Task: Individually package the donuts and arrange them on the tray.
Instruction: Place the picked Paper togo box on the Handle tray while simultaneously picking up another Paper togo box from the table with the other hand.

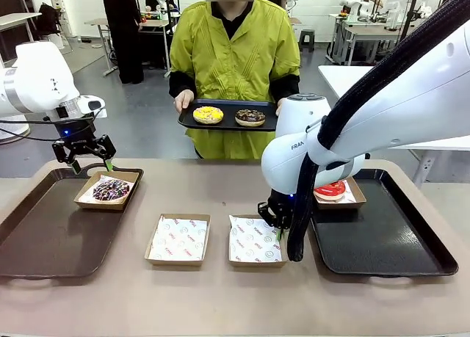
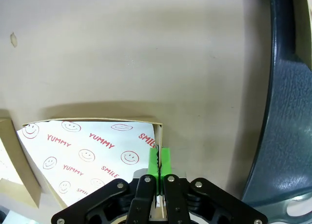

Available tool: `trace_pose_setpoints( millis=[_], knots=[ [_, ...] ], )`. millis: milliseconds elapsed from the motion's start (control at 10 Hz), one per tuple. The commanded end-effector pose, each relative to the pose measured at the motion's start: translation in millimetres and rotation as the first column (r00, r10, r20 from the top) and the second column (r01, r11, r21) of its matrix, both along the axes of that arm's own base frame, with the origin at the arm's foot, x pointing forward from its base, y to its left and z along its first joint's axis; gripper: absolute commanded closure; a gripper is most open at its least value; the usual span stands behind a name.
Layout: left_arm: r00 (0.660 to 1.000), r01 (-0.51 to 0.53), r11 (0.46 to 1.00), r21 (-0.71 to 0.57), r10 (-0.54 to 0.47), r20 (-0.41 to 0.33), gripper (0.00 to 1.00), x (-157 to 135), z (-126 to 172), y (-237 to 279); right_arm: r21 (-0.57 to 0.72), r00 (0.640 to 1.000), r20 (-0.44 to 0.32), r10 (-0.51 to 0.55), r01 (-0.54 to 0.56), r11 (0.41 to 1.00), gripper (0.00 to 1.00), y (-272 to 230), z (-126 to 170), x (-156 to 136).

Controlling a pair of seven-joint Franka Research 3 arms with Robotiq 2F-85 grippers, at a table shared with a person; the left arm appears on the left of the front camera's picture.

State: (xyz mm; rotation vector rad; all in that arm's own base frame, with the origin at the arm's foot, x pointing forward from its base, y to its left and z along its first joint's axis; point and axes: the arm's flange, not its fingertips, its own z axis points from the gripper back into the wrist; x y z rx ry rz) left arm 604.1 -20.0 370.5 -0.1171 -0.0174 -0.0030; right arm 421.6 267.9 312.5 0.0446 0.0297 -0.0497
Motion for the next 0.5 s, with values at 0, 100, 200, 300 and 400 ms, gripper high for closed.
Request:
trace_pose_setpoints(
  millis=[0,100,200,300,400],
  knots=[
    [0.999,-0.035,0.998,-0.046,0.035,-0.009,0.0,-6.7,13.4,3.2,-0.011,1.0,-0.021,-0.009,0.009,1.0,1.0,-1.9,2.1,-2.4],
    [0.998,-0.062,0.992,-0.106,0.059,-0.032,0.0,-13.8,23.8,8.2,-0.008,1.0,-0.012,-0.013,0.013,1.0,1.0,-5.5,14.6,-2.1],
    [0.996,-0.08,0.974,-0.21,0.07,-0.056,0.0,-26.4,40.9,18.5,0.007,1.0,0.008,-0.022,0.022,1.0,1.0,-11.9,36.3,2.3],
    [0.997,-0.068,0.939,-0.338,0.058,-0.042,0.0,-48.7,65.4,35.7,0.044,0.999,0.024,-0.036,0.035,0.998,1.0,-21.4,69.0,10.6],
    [0.997,-0.075,0.895,-0.439,0.069,-0.031,0.0,-70.6,84.8,52.5,0.074,0.998,0.04,-0.052,0.049,0.996,1.0,-30.4,96.7,20.9]
  ],
)
